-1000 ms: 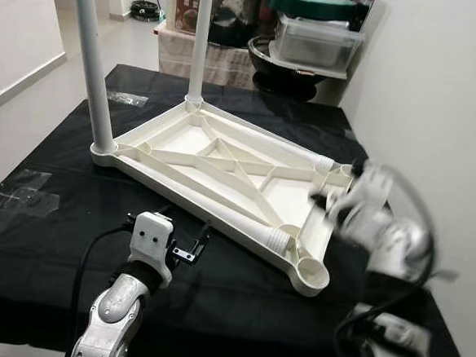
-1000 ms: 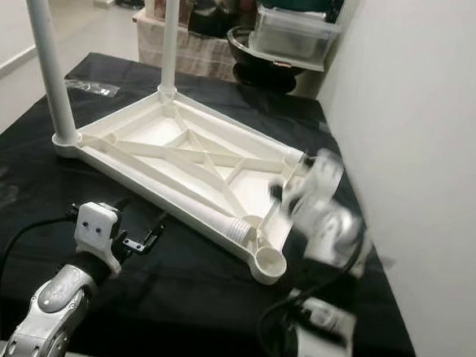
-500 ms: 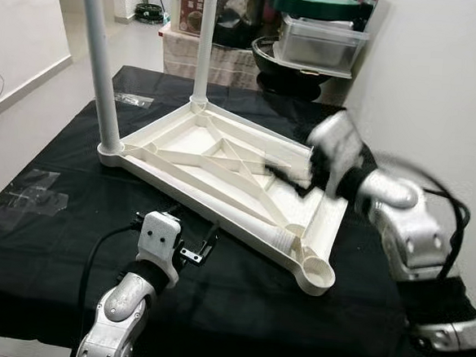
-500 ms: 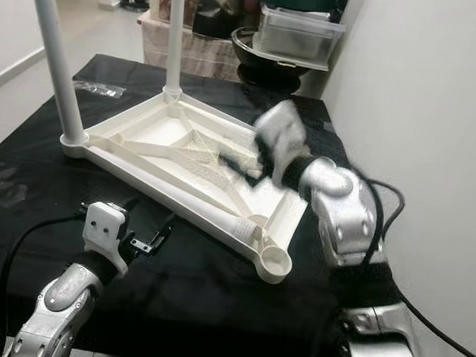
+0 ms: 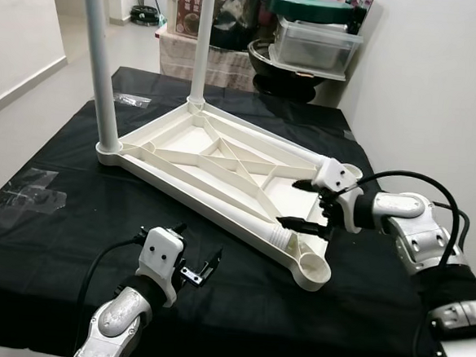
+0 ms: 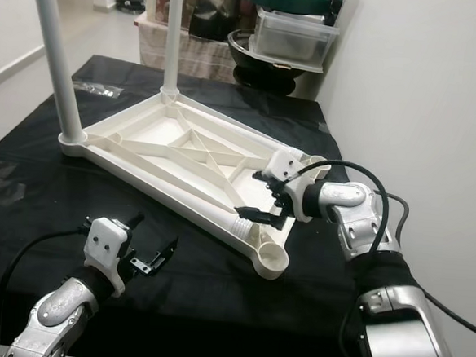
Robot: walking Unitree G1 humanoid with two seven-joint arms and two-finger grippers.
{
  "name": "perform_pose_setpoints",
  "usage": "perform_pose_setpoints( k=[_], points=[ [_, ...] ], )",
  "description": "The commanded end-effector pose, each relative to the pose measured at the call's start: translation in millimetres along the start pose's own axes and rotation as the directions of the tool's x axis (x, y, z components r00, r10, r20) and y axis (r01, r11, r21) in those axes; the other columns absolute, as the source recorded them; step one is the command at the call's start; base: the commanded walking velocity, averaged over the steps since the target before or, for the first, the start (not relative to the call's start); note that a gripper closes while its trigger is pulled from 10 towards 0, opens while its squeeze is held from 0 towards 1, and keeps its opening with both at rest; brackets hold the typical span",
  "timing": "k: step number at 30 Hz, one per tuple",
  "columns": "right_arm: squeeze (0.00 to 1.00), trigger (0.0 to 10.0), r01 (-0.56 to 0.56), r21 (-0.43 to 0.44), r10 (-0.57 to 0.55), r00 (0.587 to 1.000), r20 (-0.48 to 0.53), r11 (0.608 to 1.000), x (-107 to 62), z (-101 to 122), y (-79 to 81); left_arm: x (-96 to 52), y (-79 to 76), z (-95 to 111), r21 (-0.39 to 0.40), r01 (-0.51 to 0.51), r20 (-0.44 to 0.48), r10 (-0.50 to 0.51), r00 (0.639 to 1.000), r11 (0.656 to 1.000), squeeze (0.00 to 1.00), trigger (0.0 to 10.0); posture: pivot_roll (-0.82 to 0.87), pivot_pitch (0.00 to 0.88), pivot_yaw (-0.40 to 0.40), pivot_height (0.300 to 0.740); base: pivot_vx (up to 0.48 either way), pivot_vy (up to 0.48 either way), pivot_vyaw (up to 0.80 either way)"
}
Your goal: Building children table
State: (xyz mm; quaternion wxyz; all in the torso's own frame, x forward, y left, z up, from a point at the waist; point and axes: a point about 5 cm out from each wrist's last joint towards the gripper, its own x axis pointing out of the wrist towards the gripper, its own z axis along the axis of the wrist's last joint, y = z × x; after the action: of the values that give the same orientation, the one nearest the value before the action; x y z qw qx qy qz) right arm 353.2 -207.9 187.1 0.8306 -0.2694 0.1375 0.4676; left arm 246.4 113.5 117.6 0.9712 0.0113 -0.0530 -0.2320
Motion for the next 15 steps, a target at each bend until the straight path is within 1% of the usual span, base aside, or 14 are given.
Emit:
perform_pose_setpoints(
  k=[1, 4, 5, 6, 7, 10, 11, 13, 14, 15],
  points=[
    [0.0, 10.0, 0.002, -0.021, -0.002, 0.999, -0.043, 1.0, -3.4, -5.9, -1.7, -1.3, -0.5, -1.9, -0.007, 0.005, -0.016, -0.005, 1.0, 1.0, 0.0, 10.0, 0.06, 0.0, -0.149, 0.74, 0.0, 0.0, 0.0],
    [0.0, 10.0, 0.051, -0.037, -0.056, 0.984, -0.171, 0.998, -10.8, -25.9, -10.1, -1.6, -0.5, -1.0, -0.005, 0.007, -0.018, -0.007, 1.0, 1.0, 0.0, 10.0, 0.06, 0.0, -0.147, 0.74, 0.0, 0.0, 0.0],
    [0.0, 10.0, 0.051, -0.037, -0.056, 0.984, -0.171, 0.998, -10.8, -25.9, -10.1, -1.6, -0.5, -1.0, -0.005, 0.007, -0.018, -0.007, 1.0, 1.0, 0.0, 10.0, 0.06, 0.0, -0.147, 0.74, 0.0, 0.0, 0.0],
    [0.0, 10.0, 0.04, -0.068, -0.055, 0.971, -0.232, 0.997, -20.6, -33.6, -14.3, -3.3, 0.5, -1.2, -0.003, 0.007, -0.022, -0.007, 1.0, 1.0, 0.0, 10.0, 0.06, 0.0, -0.146, 0.74, 0.0, 0.0, 0.0],
    [0.0, 10.0, 0.04, -0.068, -0.055, 0.971, -0.232, 0.997, -20.6, -33.6, -14.3, -3.3, 0.5, -1.2, -0.003, 0.007, -0.022, -0.007, 1.0, 1.0, 0.0, 10.0, 0.06, 0.0, -0.146, 0.74, 0.0, 0.0, 0.0],
    [0.0, 10.0, -0.024, -0.091, -0.002, 0.96, -0.279, 0.996, -34.3, -38.3, -16.2, -4.8, 1.9, -1.8, -0.002, 0.005, -0.027, -0.005, 1.0, 1.0, 0.0, 10.0, 0.06, 0.0, -0.145, 0.74, 0.0, 0.0, 0.0],
    [0.0, 10.0, -0.024, -0.091, -0.002, 0.96, -0.279, 0.996, -34.3, -38.3, -16.2, -4.8, 1.9, -1.8, -0.002, 0.005, -0.027, -0.005, 1.0, 1.0, 0.0, 10.0, 0.06, 0.0, -0.145, 0.74, 0.0, 0.0, 0.0],
    [0.0, 10.0, -0.082, -0.095, 0.05, 0.952, -0.301, 0.992, -41.6, -39.5, -15.7, -4.3, 1.2, -1.6, -0.003, 0.005, -0.026, -0.005, 1.0, 1.0, 0.0, 10.0, 0.06, 0.0, -0.144, 0.74, 0.0, 0.0, 0.0],
    [0.0, 10.0, -0.082, -0.095, 0.05, 0.952, -0.301, 0.992, -41.6, -39.5, -15.7, -4.3, 1.2, -1.6, -0.003, 0.005, -0.026, -0.005, 1.0, 1.0, 0.0, 10.0, 0.06, 0.0, -0.144, 0.74, 0.0, 0.0, 0.0],
    [0.0, 10.0, -0.136, -0.088, 0.106, 0.951, -0.29, 0.987, -44.7, -36.9, -14.2, -3.5, 0.0, -1.7, -0.004, 0.007, -0.025, -0.007, 1.0, 1.0, 0.0, 10.0, 0.05, 0.0, -0.141, 0.74, 0.0, 0.0, 0.0]
  ],
)
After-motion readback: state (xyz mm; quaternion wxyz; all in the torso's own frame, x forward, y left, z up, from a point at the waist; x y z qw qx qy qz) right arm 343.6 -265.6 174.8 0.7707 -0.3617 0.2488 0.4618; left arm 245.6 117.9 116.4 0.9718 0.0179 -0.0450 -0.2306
